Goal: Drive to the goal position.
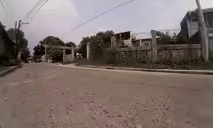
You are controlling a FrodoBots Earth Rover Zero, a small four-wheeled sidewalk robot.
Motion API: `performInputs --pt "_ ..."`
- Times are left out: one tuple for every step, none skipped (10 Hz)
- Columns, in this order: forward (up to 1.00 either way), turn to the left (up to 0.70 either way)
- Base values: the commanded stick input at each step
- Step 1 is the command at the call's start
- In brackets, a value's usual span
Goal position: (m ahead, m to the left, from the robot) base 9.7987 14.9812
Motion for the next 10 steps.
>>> performInputs --pt "0.00 0.85" --pt "0.00 0.85" --pt "0.00 0.85" --pt "0.00 0.85" --pt "0.00 0.85" --pt "0.00 0.85" --pt "0.00 0.85" --pt "0.00 0.85" --pt "0.00 0.85" --pt "0.00 0.85"
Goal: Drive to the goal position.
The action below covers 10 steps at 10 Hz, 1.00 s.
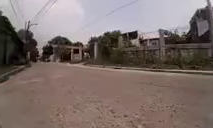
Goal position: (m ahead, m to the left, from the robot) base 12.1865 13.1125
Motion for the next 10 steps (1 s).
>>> performInputs --pt "0.00 0.85" --pt "0.00 0.85" --pt "0.00 0.85" --pt "0.00 0.85" --pt "0.00 0.85" --pt "0.00 0.85" --pt "0.00 0.85" --pt "0.00 0.85" --pt "0.00 0.85" --pt "0.00 0.85"
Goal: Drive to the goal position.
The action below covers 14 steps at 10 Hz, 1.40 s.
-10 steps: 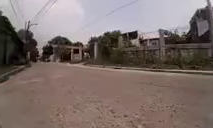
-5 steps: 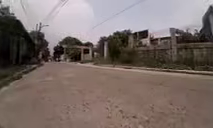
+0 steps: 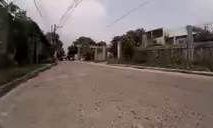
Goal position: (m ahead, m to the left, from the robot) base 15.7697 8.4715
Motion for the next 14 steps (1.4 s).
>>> performInputs --pt "0.00 0.85" --pt "0.00 0.85" --pt "0.00 0.85" --pt "0.00 0.85" --pt "0.00 0.85" --pt "0.00 0.85" --pt "0.00 0.85" --pt "0.00 0.49" --pt "0.00 0.13" --pt "0.00 0.00" --pt "0.00 0.00" --pt "0.85 0.00" --pt "0.85 0.00" --pt "0.85 0.09"
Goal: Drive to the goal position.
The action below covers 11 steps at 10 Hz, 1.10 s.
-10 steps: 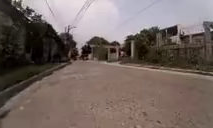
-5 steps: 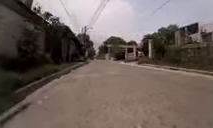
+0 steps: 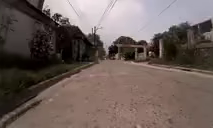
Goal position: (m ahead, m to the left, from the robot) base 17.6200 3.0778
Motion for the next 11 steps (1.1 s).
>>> performInputs --pt "0.85 0.32" --pt "0.85 0.34" --pt "0.85 0.34" --pt "0.85 0.20" --pt "0.85 0.00" --pt "0.85 0.00" --pt "0.85 0.00" --pt "0.85 0.00" --pt "0.85 0.00" --pt "0.85 0.00" --pt "0.85 0.00"
